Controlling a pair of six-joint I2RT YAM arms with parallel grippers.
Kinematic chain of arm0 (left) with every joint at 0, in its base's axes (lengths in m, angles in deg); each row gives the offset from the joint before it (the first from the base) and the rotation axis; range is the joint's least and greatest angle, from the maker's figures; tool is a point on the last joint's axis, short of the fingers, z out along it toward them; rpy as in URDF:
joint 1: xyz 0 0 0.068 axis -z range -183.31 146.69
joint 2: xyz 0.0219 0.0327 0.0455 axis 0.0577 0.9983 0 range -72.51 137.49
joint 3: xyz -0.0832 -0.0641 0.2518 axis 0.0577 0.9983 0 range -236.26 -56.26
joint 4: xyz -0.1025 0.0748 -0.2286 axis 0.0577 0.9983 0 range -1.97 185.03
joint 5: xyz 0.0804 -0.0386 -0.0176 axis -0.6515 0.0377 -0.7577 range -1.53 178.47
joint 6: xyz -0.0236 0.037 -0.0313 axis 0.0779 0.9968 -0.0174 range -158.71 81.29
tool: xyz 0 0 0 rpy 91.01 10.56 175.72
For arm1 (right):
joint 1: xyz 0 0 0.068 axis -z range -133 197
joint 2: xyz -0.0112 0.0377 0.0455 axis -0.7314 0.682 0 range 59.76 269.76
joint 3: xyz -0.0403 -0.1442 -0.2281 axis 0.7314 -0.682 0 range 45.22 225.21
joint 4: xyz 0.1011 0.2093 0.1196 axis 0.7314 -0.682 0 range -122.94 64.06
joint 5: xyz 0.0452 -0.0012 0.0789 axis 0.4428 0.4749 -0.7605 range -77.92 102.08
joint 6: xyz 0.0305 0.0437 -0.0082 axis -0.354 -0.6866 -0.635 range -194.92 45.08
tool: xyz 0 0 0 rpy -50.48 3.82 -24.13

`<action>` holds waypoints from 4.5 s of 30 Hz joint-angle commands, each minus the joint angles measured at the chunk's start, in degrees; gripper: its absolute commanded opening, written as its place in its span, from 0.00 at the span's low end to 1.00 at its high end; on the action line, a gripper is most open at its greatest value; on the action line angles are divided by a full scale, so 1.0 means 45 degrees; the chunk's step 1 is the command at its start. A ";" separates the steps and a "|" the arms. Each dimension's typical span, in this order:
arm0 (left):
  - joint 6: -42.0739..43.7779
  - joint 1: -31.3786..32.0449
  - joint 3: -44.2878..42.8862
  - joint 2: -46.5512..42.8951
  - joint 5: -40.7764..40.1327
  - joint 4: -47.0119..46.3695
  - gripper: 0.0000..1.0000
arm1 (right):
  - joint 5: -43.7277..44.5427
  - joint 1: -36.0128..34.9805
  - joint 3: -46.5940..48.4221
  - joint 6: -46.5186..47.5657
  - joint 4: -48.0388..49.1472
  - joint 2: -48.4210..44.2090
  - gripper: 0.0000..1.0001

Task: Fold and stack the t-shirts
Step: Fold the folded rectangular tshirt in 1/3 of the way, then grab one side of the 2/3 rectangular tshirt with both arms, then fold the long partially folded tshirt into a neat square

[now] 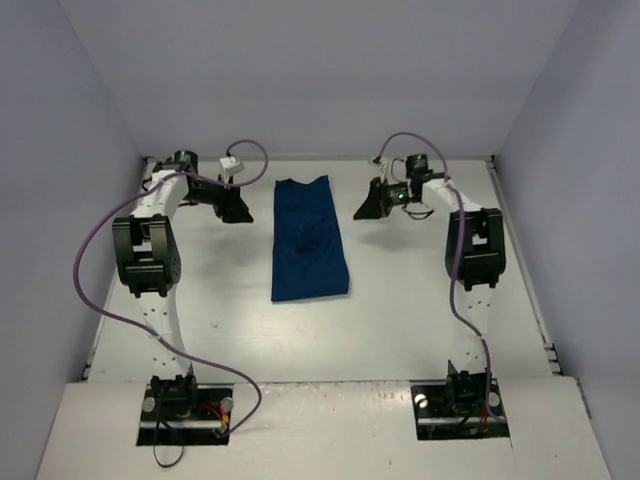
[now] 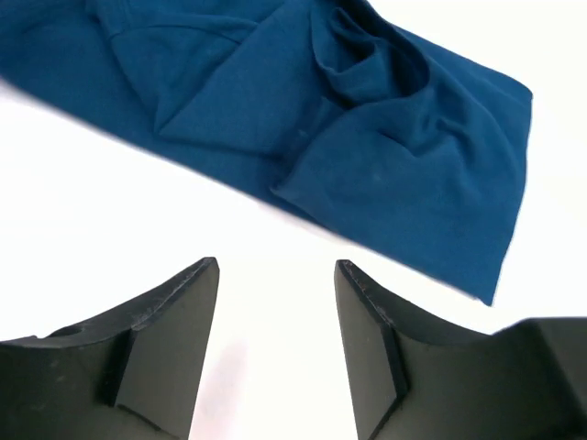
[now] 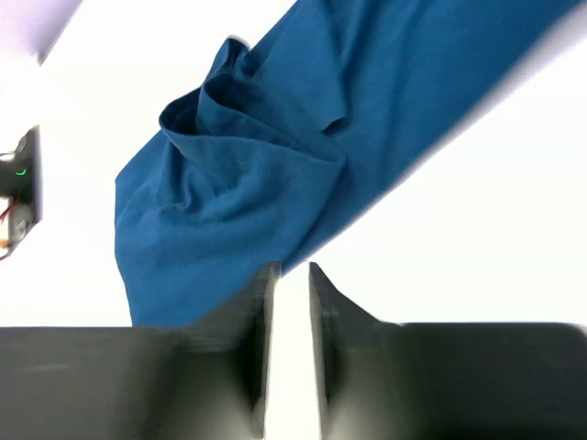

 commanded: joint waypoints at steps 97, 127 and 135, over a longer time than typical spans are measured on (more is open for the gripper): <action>0.8696 0.5972 1.2969 -0.7666 -0.5712 -0.7019 0.42 | 0.6367 -0.5862 -1.1556 1.6893 0.3784 -0.7469 0.29; 0.5372 0.6455 1.4096 -1.5919 -0.3857 -0.2778 0.02 | 0.5931 -0.7471 -1.2932 0.9417 0.2710 -1.5100 0.00; 0.2733 0.4585 1.1344 -1.2381 -0.2452 -0.4307 0.00 | 0.3337 -0.5081 -0.8312 0.7988 0.2725 -1.0236 0.00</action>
